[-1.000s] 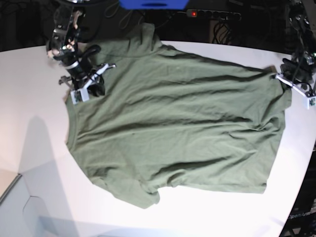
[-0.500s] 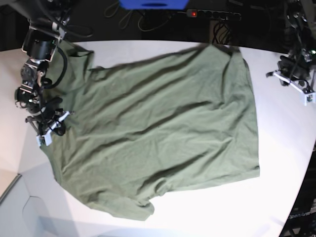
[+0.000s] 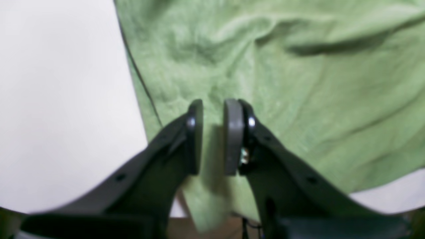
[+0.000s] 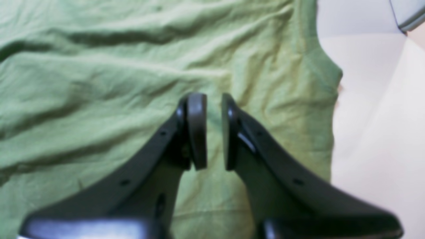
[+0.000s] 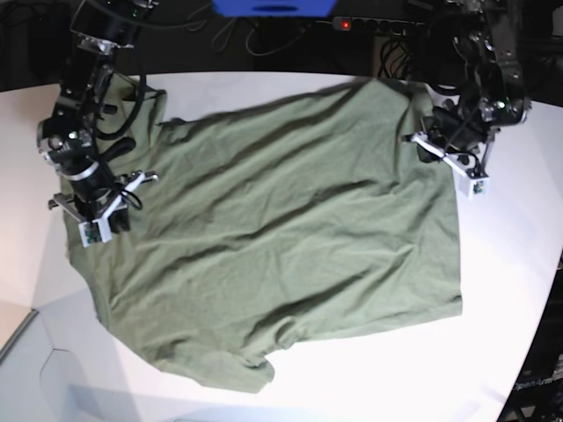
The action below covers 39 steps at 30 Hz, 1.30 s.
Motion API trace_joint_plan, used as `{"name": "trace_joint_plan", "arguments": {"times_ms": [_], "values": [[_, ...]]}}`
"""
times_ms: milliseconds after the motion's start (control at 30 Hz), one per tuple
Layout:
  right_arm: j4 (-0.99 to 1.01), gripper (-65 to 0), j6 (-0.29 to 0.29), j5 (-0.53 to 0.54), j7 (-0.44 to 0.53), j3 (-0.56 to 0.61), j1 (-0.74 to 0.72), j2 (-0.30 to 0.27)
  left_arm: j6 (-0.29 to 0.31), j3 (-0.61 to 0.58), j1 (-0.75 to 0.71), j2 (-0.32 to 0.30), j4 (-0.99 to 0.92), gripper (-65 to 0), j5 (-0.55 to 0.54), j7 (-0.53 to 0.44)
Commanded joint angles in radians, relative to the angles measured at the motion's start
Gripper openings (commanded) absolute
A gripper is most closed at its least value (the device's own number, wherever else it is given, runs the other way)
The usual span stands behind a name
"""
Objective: Layout the t-shirt on the table in an organized manner, then fold the t-shirt properly
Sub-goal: 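Regrasp the shirt edges with both grippers and tug them outward, then grasp the shirt side with the left gripper and drag it inward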
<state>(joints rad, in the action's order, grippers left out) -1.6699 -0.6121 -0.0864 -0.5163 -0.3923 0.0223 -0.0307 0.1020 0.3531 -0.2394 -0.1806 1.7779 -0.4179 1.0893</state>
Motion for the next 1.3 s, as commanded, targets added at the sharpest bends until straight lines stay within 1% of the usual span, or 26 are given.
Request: {"name": "trace_joint_plan", "arguments": {"times_ms": [0,100,167,233,367,433,500,633,700,767,867,933,1000,1067,1100,1133,1200,1267], "values": [[-0.019,-55.2,0.002,0.014,0.026,-0.001,-0.002,-0.007,-0.005,0.005,0.036,-0.015,-0.034,-54.2,0.001,-0.011],[-0.016,-55.2,0.002,0.017,0.031,-0.004,0.024,-0.011,-0.002,0.002,0.110,-0.038,-0.186,-54.2,0.012,-0.011],[-0.017,-55.2,0.002,0.014,0.032,-0.004,0.043,-0.018,0.002,-0.001,0.160,-0.050,-0.287,-54.2,0.046,-0.038],[-0.019,-55.2,0.002,0.017,0.032,-0.006,0.049,-0.038,0.002,-0.001,0.194,-0.055,-0.367,-54.2,0.084,-0.107],[-0.017,-55.2,0.002,0.014,0.032,-0.006,0.081,-0.051,0.002,-0.001,0.265,-0.053,-0.490,-54.2,0.173,-0.266],[-0.014,-55.2,0.002,0.014,0.032,-0.007,0.094,-0.067,0.002,-0.001,0.320,-0.050,-0.530,-54.2,0.205,-0.301],[-0.013,-55.2,0.002,0.015,0.032,-0.007,0.115,-0.070,0.002,-0.001,0.378,-0.052,-0.550,-54.2,0.222,-0.323],[0.017,-55.2,0.002,0.014,0.034,-0.007,0.126,-0.076,0.002,0.007,0.513,-0.053,-0.519,-54.1,0.218,-0.294],[0.020,-55.2,0.002,0.012,0.034,-0.007,0.126,-0.076,0.003,0.008,0.547,-0.050,-0.412,-54.1,0.218,-0.226],[0.020,-55.2,0.002,0.012,0.034,-0.026,0.126,-0.076,0.003,0.008,0.545,-0.047,-0.263,-54.1,0.216,-0.139],[0.014,-55.2,0.001,0.017,0.034,-0.052,0.121,-0.071,0.003,0.010,0.472,-0.047,-0.014,-53.9,0.202,0.004],[0.014,-55.2,0.001,0.017,0.034,-0.058,0.120,-0.071,0.002,0.044,0.369,-0.049,0.124,-53.9,0.195,0.059],[0.014,-55.2,0.001,0.017,0.034,-0.058,0.120,-0.071,0.002,0.110,0.249,-0.038,0.182,-53.8,0.190,0.065],[0.017,-55.2,-0.001,0.017,0.034,-0.058,0.118,-0.070,0.003,0.177,0.134,-0.017,0.191,-53.6,0.190,0.033],[0.018,-55.2,-0.001,0.017,0.034,-0.058,0.117,-0.070,0.003,0.199,0.084,-0.015,0.190,-52.5,0.190,0.013],[0.018,-55.2,-0.001,0.017,0.034,-0.058,0.117,-0.068,0.003,0.214,0.044,-0.015,0.187,-50.3,0.190,-0.007],[0.020,-55.2,-0.001,0.018,0.034,-0.052,0.117,-0.067,0.003,0.226,-0.039,-0.012,0.187,-41.0,0.190,-0.051],[0.020,-55.2,-0.001,0.026,0.034,-0.052,0.115,-0.054,0.003,0.222,-0.091,-0.007,0.187,-32.2,0.190,-0.091]]}}
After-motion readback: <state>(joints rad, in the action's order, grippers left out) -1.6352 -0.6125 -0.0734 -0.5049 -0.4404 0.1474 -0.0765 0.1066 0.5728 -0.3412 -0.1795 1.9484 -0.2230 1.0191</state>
